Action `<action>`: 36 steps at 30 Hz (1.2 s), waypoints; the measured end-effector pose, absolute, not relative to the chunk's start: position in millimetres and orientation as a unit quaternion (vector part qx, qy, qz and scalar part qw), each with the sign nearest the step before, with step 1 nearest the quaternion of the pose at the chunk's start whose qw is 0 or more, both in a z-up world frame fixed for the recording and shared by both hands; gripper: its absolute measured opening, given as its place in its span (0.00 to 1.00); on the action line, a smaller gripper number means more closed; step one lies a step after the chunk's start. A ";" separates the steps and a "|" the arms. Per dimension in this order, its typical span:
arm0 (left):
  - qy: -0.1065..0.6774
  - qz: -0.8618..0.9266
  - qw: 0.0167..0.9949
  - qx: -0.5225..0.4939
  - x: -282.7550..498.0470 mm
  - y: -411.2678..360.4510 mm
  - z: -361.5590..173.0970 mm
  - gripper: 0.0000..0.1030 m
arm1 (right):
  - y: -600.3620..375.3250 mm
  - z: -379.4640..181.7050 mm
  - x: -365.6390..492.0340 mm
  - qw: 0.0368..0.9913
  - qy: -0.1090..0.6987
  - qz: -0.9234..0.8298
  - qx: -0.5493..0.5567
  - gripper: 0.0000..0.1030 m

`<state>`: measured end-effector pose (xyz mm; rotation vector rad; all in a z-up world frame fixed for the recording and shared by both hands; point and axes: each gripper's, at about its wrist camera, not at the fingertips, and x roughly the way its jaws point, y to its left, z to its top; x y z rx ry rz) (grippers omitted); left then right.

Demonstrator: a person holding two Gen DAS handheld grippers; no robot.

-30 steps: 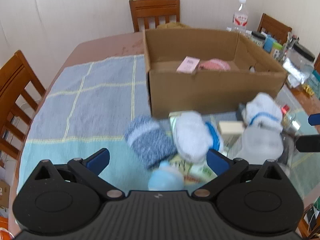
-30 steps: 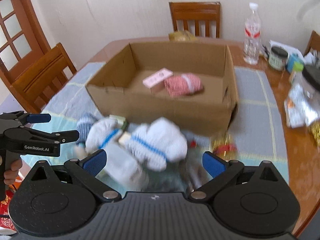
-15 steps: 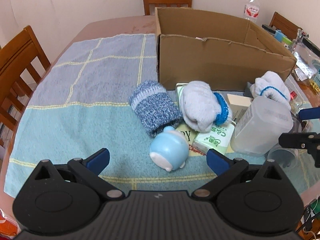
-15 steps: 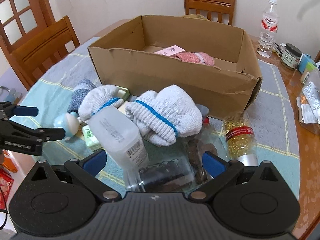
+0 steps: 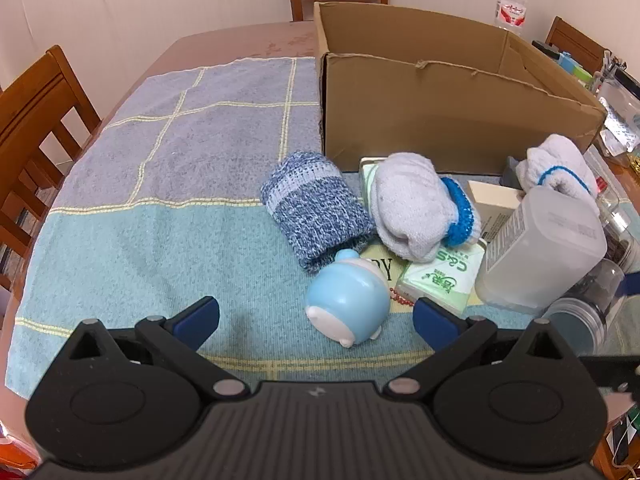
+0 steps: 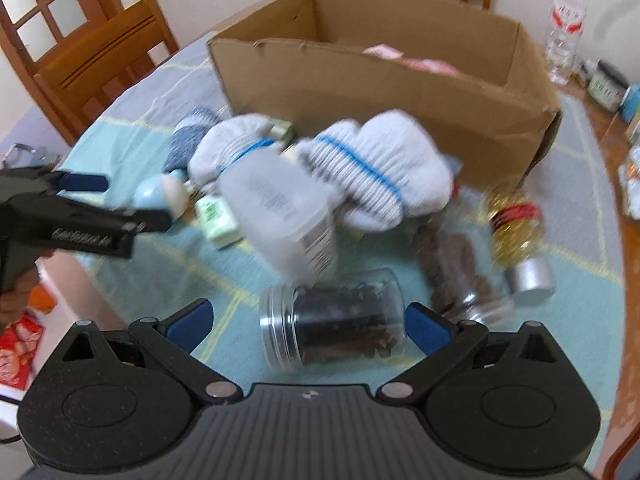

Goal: Organize objects
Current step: 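Close left gripper on light-blue toy while right gripper grasps hair-tie jar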

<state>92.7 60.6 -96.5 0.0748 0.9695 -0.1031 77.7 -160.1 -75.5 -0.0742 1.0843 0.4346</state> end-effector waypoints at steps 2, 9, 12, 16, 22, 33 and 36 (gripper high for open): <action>0.467 -0.054 0.882 0.037 93.9 60.4 -98.0 0.99 | -157.1 -80.2 75.5 0.829 0.520 0.204 -0.032 1.00; 0.463 -0.083 0.881 0.057 93.1 58.4 -104.8 0.99 | -144.8 -104.0 74.4 0.834 0.520 0.169 -0.073 1.00; 0.451 -0.102 0.884 0.068 91.6 59.7 -105.4 0.97 | -142.5 -112.9 73.5 0.830 0.527 0.161 -0.083 1.00; 0.445 -0.134 0.882 0.083 95.4 60.3 -106.3 0.81 | -139.9 -120.7 69.9 0.832 0.522 0.154 -0.101 1.00; 0.439 -0.160 0.878 0.105 97.8 55.2 -108.8 0.65 | -140.7 -123.6 67.8 0.836 0.517 0.156 -0.100 1.00; 0.447 -0.195 0.868 0.093 104.6 54.7 -112.0 0.52 | -139.8 -120.8 68.2 0.835 0.520 0.153 -0.097 1.00; 0.446 -0.198 0.867 0.099 106.9 53.4 -111.8 0.50 | -141.4 -114.4 70.1 0.842 0.510 0.153 -0.087 1.00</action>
